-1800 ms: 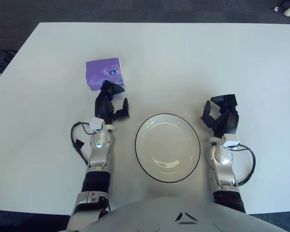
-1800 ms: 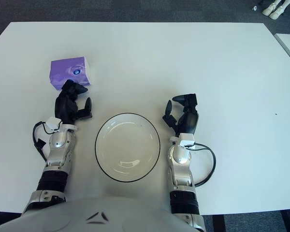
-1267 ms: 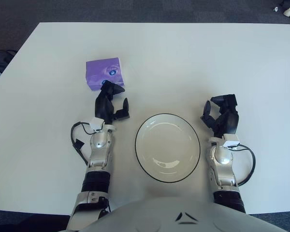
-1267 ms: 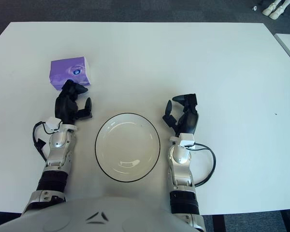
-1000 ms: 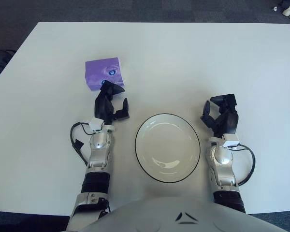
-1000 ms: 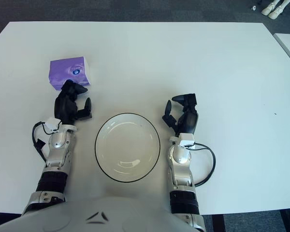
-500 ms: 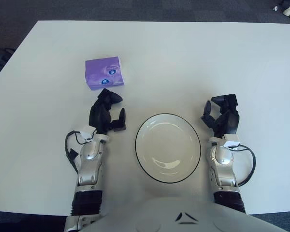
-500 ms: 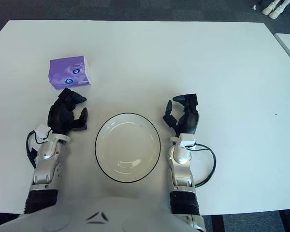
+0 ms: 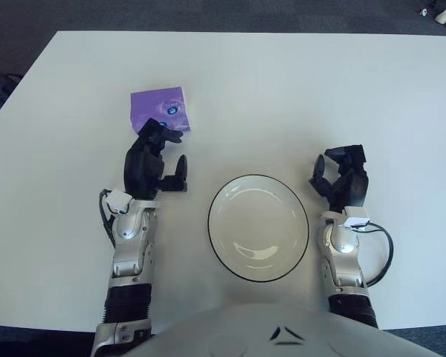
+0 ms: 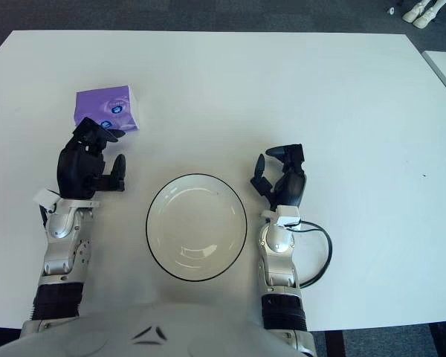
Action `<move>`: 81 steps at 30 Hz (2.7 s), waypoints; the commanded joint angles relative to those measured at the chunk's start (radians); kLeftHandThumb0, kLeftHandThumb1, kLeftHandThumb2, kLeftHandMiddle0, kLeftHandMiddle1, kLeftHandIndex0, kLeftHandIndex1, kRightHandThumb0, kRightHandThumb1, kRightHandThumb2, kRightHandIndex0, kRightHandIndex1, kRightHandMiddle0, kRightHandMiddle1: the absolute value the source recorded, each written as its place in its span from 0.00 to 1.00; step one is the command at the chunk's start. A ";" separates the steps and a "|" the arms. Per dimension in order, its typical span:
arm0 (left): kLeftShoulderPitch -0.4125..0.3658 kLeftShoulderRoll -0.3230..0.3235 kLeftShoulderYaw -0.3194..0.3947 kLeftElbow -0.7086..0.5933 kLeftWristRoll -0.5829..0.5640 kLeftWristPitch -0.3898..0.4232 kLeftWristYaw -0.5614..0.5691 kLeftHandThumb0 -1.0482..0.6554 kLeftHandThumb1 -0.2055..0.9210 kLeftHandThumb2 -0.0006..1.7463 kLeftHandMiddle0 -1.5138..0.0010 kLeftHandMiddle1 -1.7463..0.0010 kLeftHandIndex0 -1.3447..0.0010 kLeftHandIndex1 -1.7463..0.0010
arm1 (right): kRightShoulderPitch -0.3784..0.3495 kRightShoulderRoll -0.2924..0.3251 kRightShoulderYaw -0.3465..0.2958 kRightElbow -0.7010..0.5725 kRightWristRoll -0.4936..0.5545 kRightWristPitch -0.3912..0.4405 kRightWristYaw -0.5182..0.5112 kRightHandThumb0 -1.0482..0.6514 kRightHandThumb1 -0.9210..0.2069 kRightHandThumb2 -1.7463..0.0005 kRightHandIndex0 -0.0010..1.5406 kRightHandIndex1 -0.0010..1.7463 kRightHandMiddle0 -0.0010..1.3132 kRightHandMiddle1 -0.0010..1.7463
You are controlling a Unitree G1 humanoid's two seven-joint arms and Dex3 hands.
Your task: Put the tissue paper into the plate.
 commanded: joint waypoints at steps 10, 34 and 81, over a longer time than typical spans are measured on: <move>-0.015 0.015 0.021 0.006 0.104 -0.131 0.034 0.61 0.24 0.90 0.50 0.07 0.51 0.00 | 0.061 0.005 -0.005 0.129 -0.005 0.011 0.006 0.39 0.25 0.48 0.39 0.77 0.28 1.00; -0.157 0.095 0.137 0.269 0.540 -0.468 0.392 0.61 0.35 0.84 0.56 0.00 0.61 0.01 | 0.062 0.007 -0.006 0.108 -0.011 0.050 0.001 0.38 0.26 0.46 0.40 0.78 0.29 1.00; -0.492 0.609 -0.168 0.324 0.824 -0.008 0.087 0.00 0.87 0.23 1.00 1.00 1.00 1.00 | 0.052 0.015 -0.011 0.122 -0.001 0.027 -0.001 0.39 0.25 0.47 0.39 0.77 0.28 1.00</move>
